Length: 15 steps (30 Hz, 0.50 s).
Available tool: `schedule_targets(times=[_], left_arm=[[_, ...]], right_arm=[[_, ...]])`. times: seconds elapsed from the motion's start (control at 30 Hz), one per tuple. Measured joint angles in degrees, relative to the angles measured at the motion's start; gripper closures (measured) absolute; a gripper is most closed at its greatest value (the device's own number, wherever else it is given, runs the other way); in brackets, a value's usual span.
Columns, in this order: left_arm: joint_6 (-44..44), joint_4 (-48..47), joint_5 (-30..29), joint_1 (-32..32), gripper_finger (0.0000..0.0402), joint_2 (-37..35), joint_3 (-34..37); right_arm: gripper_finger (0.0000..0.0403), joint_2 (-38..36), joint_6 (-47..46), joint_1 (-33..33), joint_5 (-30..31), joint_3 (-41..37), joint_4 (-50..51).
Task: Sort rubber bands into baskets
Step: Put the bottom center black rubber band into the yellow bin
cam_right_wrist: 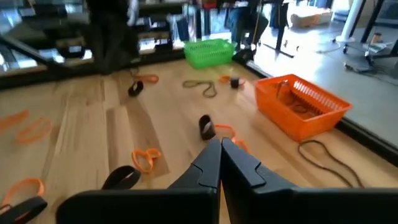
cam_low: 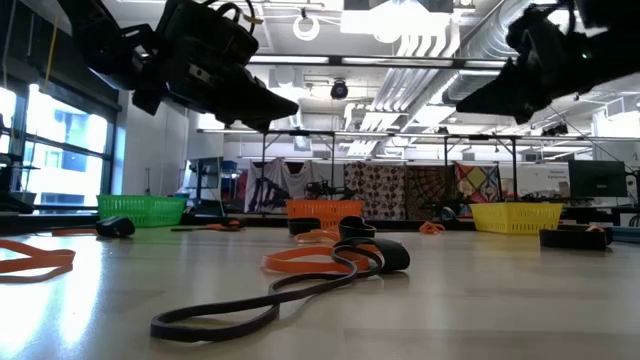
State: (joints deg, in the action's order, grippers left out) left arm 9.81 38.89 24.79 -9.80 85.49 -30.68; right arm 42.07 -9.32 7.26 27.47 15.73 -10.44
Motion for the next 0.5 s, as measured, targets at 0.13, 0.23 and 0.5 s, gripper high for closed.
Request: schedule_targets(times=[0.13, 0.23, 0.5], left_arm=[[-0.2, 0.0, -0.1, -0.6, 0.0401, 0.0, 0.0], [-0.2, -0.1, -0.2, -0.7, 0.0401, 0.0, 0.0], [-0.2, -0.1, -0.4, -0.8, 0.0401, 0.0, 0.0]], right_arm=[[0.0402, 9.9, -4.9, 2.4, 1.0, 4.7, 0.3], [0.0402, 16.7, -8.2, 4.5, 0.9, 8.0, 0.3], [0.0402, 32.8, -16.8, 9.2, -2.0, 18.4, 3.5]])
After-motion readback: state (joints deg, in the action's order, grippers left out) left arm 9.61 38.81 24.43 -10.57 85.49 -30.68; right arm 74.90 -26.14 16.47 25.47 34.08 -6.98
